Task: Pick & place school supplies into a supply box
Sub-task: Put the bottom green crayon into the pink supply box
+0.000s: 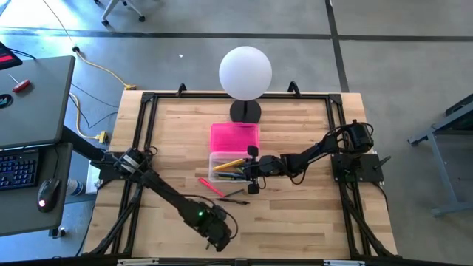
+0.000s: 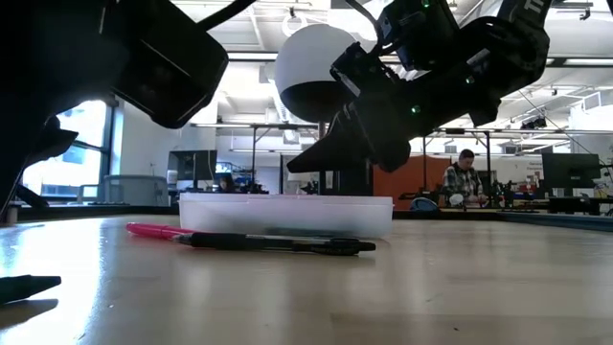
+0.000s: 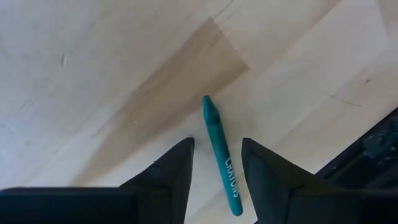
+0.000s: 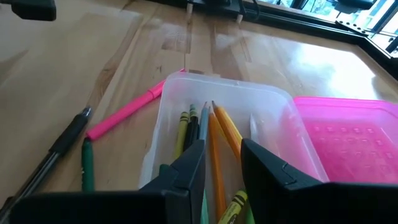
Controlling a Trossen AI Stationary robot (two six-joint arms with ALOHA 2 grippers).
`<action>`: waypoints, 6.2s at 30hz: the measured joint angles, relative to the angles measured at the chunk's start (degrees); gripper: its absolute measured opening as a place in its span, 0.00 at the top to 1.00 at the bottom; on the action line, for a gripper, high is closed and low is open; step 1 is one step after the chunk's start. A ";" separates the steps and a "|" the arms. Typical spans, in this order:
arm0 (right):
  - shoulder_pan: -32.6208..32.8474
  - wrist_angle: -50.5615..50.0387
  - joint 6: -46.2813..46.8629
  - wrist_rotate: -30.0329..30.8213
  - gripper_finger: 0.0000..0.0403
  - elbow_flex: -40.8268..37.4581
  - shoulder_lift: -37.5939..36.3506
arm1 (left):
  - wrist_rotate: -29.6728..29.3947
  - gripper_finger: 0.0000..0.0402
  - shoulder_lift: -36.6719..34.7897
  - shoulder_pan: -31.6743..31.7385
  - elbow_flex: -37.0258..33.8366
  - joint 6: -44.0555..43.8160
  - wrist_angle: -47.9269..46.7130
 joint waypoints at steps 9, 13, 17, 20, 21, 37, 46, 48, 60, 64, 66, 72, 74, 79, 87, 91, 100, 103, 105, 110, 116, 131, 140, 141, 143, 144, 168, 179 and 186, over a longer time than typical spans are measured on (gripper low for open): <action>0.40 4.76 0.34 -0.13 0.79 0.00 0.00 | -2.90 0.91 0.07 0.61 0.00 0.69 -3.10; 2.57 8.47 0.44 -2.82 0.79 -0.02 -1.26 | -3.95 0.95 -0.61 3.03 -0.20 1.96 -5.71; 6.21 4.39 1.51 -4.20 0.79 0.00 -6.08 | -4.93 0.88 -0.86 5.68 0.34 6.56 -7.28; 9.98 -3.81 1.90 -3.50 0.79 0.00 -10.85 | -7.40 0.89 -0.68 7.80 2.76 10.47 -13.11; 11.42 -6.96 1.93 -2.01 0.79 0.00 -12.51 | -8.24 0.90 -0.68 8.64 3.88 11.73 -14.77; 26.60 -32.37 15.47 20.92 0.79 0.00 -23.72 | -18.80 0.87 -0.94 19.96 27.59 37.44 -38.04; 27.43 -33.48 15.47 23.20 0.79 0.00 -23.71 | -17.27 0.88 -1.01 10.96 27.32 22.70 -52.24; 27.43 -33.45 15.47 23.22 0.79 0.00 -23.71 | -16.78 0.89 -1.52 7.63 26.35 20.44 -51.94; 27.43 -32.92 15.50 21.14 0.79 0.00 -23.71 | -24.12 0.88 -4.31 -7.71 15.09 -10.34 -51.26; 27.43 -32.27 16.56 20.10 0.79 0.00 -23.71 | -23.18 0.82 -4.23 -8.66 7.88 -16.92 -45.03; 27.43 -32.26 16.90 20.10 0.79 0.00 -23.71 | -25.31 0.76 -4.22 -8.67 4.91 -17.73 -43.57; 27.43 -31.23 16.72 17.91 0.79 0.00 -23.69 | -33.25 0.59 -4.32 -8.63 -1.82 -23.27 -47.79; 27.43 -30.66 16.78 17.14 0.79 0.00 -23.69 | -32.27 0.54 -5.24 -9.24 -4.42 -24.46 -46.63; 27.43 -30.42 15.33 16.49 0.79 0.00 -23.69 | -35.10 0.50 -11.54 -13.58 -12.41 -27.60 -38.87; 26.84 -30.34 15.12 18.07 0.79 0.00 -23.69 | -46.35 0.52 -19.17 -20.54 -26.93 -35.60 -22.61; 26.88 -30.32 15.13 18.03 0.79 0.00 -23.67 | -41.71 0.51 -17.85 -20.21 -31.02 -33.19 -17.26; 26.86 -30.47 15.00 17.90 0.79 -0.02 -23.67 | -45.25 0.49 -13.62 -21.09 -37.54 -36.43 -6.95; 26.86 -30.51 14.83 18.01 0.79 -0.04 -23.66 | -49.99 0.49 -12.42 -23.14 -38.03 -38.49 -6.38; 26.86 -30.48 14.13 17.70 0.79 -0.07 -23.65 | -52.86 0.49 -11.76 -23.97 -38.18 -38.49 -5.52; 26.88 -30.39 13.46 17.58 0.79 -0.07 -23.65 | -54.53 0.49 -11.08 -25.97 -38.99 -36.78 -4.05; 26.93 -30.58 13.95 16.95 0.79 -0.07 -23.65 | -55.51 0.49 -9.54 -25.89 -39.15 -36.45 -3.47; 26.96 -30.34 15.39 15.24 0.79 -0.07 -23.65 | -62.97 0.63 -9.69 -26.84 -47.15 -31.01 10.39; 27.35 -30.08 15.39 14.96 0.79 -0.04 -23.65 | -67.58 0.92 -7.54 -27.41 -49.59 -29.34 17.08; 27.52 -30.08 15.39 14.98 0.79 -0.04 -23.65 | -67.64 0.92 -7.35 -27.67 -49.59 -29.34 17.06; 27.89 -30.06 15.33 14.98 0.79 -0.02 -23.65 | -67.73 0.90 -7.30 -27.63 -49.58 -29.34 16.98; 28.12 -30.01 15.17 15.00 0.79 -0.02 -23.65 | -67.83 0.86 -7.28 -27.54 -49.54 -29.16 16.97; 29.57 -29.84 14.99 15.44 0.79 0.00 -23.65 | -67.16 0.81 -5.76 -22.51 -46.36 -24.99 15.58; 29.57 -29.74 13.85 15.42 0.79 0.00 -23.65 | -68.07 0.89 -8.06 -19.56 -42.05 -31.78 10.04; 29.57 -29.18 13.61 15.47 0.79 0.00 -23.65 | -67.56 0.93 -14.74 -10.49 -33.22 -10.27 7.27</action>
